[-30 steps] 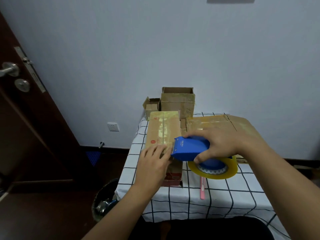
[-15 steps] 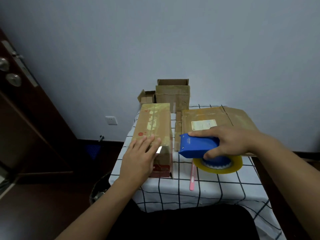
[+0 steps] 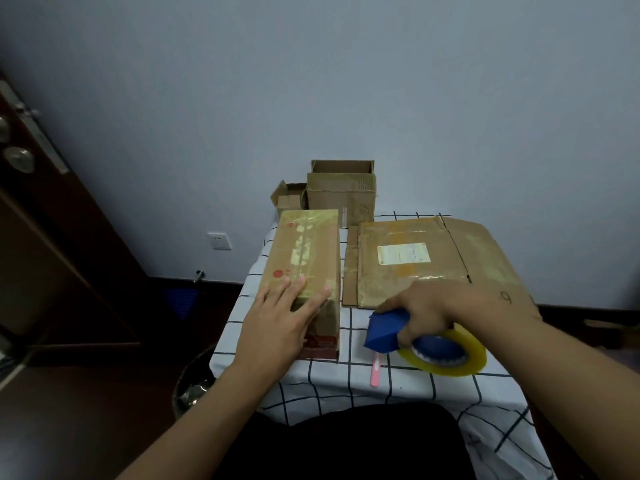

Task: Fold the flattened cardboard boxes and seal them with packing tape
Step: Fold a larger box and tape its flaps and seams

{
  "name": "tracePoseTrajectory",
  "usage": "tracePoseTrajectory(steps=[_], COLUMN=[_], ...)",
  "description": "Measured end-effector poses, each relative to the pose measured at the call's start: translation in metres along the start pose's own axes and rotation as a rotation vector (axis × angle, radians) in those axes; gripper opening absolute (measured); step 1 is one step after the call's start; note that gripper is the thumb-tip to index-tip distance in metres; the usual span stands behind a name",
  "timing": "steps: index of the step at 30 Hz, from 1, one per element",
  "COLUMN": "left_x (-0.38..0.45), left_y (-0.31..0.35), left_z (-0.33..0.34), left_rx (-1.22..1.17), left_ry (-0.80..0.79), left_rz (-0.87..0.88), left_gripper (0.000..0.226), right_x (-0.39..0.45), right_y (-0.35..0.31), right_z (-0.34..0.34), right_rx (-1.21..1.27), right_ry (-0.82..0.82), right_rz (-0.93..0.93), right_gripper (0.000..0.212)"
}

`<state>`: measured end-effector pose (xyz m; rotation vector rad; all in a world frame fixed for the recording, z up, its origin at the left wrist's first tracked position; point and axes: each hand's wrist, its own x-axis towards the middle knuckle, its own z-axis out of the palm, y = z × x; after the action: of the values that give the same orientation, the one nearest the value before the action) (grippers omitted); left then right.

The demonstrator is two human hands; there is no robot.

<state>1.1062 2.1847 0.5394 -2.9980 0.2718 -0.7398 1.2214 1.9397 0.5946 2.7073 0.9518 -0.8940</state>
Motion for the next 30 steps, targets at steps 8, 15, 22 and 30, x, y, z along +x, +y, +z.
tracePoseTrajectory(steps=[8,15,22,30], left_x=[0.001,0.009,0.014,0.010], left_y=[0.011,0.029,0.034,0.031], left_z=[-0.007,-0.017,-0.018,-0.025], left_rx=[-0.039,0.112,0.093,0.092], left_ry=[-0.102,-0.239,-0.316,-0.370], left_rz=[-0.026,-0.014,-0.020,0.012], left_gripper=[0.064,0.062,0.053,0.052], right_x=[-0.004,0.006,0.030,0.043], right_y=[0.020,0.000,-0.007,-0.021], right_z=[0.065,0.117,0.152,0.174], right_rx=[0.354,0.273,0.264,0.218], right_ry=[0.510,0.665,0.703,0.689], right_rz=[0.177,0.411,0.729,0.806], right_gripper=[0.054,0.073,0.073,0.052])
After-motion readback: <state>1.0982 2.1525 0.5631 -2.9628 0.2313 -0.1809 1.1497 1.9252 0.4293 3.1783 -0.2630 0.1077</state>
